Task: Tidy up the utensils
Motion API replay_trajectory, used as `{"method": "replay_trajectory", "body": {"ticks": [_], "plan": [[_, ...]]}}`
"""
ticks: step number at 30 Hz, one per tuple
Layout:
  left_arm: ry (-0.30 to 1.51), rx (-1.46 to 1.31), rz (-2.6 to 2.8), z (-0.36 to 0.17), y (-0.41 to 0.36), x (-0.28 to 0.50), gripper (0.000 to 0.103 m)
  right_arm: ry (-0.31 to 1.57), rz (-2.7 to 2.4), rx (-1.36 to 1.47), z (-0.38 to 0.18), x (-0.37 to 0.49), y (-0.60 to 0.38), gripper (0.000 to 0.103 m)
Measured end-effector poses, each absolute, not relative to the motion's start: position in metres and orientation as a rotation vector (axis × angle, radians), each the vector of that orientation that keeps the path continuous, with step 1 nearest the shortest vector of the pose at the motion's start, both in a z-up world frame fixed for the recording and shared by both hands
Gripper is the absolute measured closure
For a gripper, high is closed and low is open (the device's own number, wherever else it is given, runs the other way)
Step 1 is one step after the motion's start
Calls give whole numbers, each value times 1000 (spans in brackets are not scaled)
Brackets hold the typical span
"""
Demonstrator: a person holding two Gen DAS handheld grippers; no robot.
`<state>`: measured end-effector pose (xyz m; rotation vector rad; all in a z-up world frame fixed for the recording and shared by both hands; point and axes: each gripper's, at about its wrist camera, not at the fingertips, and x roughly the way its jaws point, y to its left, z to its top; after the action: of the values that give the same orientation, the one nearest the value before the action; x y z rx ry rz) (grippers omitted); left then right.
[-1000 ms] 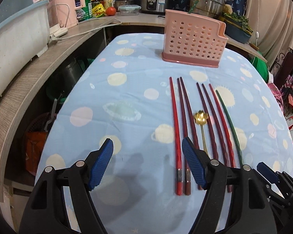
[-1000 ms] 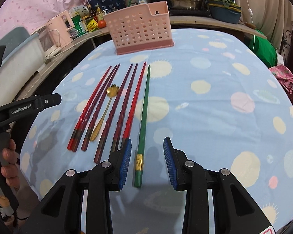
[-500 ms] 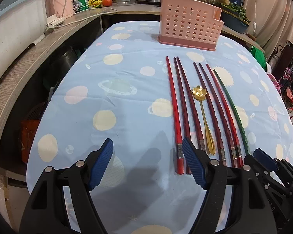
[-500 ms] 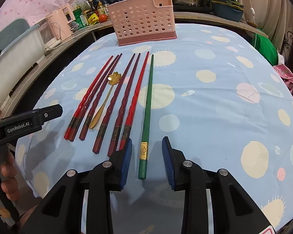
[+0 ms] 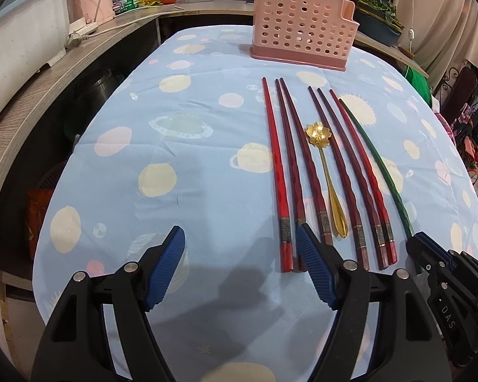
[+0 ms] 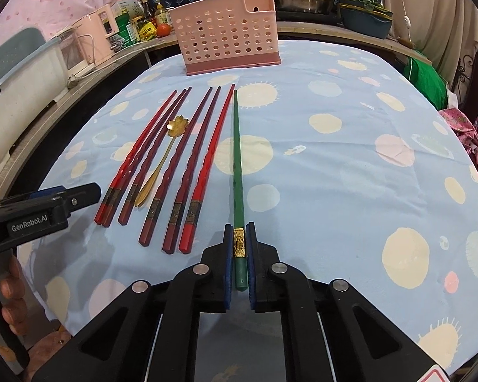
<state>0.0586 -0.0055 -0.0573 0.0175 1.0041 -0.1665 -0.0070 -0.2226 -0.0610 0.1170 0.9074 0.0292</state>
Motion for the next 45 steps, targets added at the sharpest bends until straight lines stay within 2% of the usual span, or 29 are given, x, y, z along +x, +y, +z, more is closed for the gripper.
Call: {"method": "replay_trajectory", "body": {"ticks": [23, 28, 31, 39, 45], "plan": [[1022, 34, -156, -69, -11, 66, 37, 906, 35, 135, -61, -10, -224, 96], [1021, 36, -166, -68, -12, 65, 46, 905, 37, 137, -61, -10, -224, 96], [1018, 35, -178, -67, -13, 64, 57, 905, 37, 137, -61, -10, -224, 96], [1029, 7, -218, -66, -12, 63, 95, 907, 37, 136, -61, -10, -223, 96], [1039, -19, -231, -64, -9, 64, 96, 908, 39, 143, -60, -10, -224, 96]]}}
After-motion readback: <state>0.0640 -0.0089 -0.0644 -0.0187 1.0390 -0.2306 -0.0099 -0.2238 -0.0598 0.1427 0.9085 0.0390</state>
